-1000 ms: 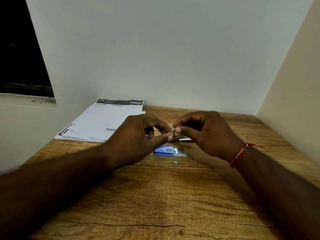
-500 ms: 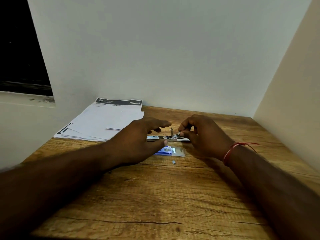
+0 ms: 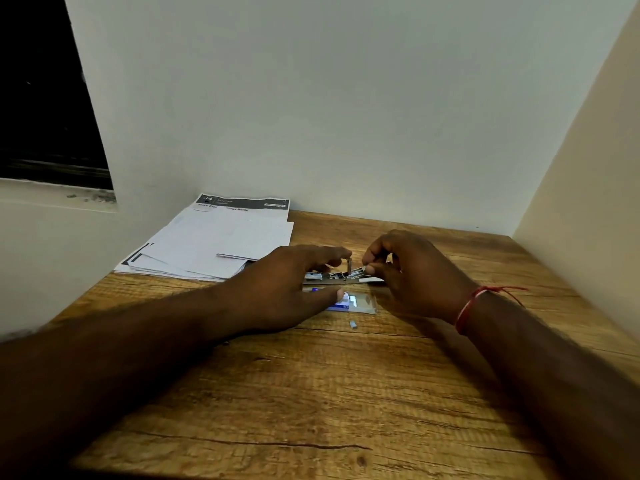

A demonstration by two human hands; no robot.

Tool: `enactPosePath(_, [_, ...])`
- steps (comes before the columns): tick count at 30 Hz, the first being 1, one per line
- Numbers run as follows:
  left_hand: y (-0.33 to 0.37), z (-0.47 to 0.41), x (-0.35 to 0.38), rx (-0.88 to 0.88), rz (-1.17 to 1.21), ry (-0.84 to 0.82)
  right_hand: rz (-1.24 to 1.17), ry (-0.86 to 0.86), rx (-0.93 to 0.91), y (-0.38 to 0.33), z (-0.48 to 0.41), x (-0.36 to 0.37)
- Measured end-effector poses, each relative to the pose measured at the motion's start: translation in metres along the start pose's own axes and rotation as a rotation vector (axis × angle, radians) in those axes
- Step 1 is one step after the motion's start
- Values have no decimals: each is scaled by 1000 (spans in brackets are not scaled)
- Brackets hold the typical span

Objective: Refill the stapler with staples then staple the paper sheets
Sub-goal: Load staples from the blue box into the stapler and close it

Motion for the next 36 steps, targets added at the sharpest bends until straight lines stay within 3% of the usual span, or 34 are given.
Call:
enactPosePath(29, [2, 1, 2, -3, -49, -57, 40, 38, -6, -9, 6, -12])
enactPosePath(36, [1, 0, 2, 12, -53, -45, 29, -58, -22, -15, 8, -3])
Point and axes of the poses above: each hand's wrist, its own z-axis away from the middle knuckle, its own x-axis out of the palm, y = z × x, the point moved 6 cm from there along -z, towards the middle knuckle, and after that the axes turned 15 degrees about -z, right-handed, at the moved point
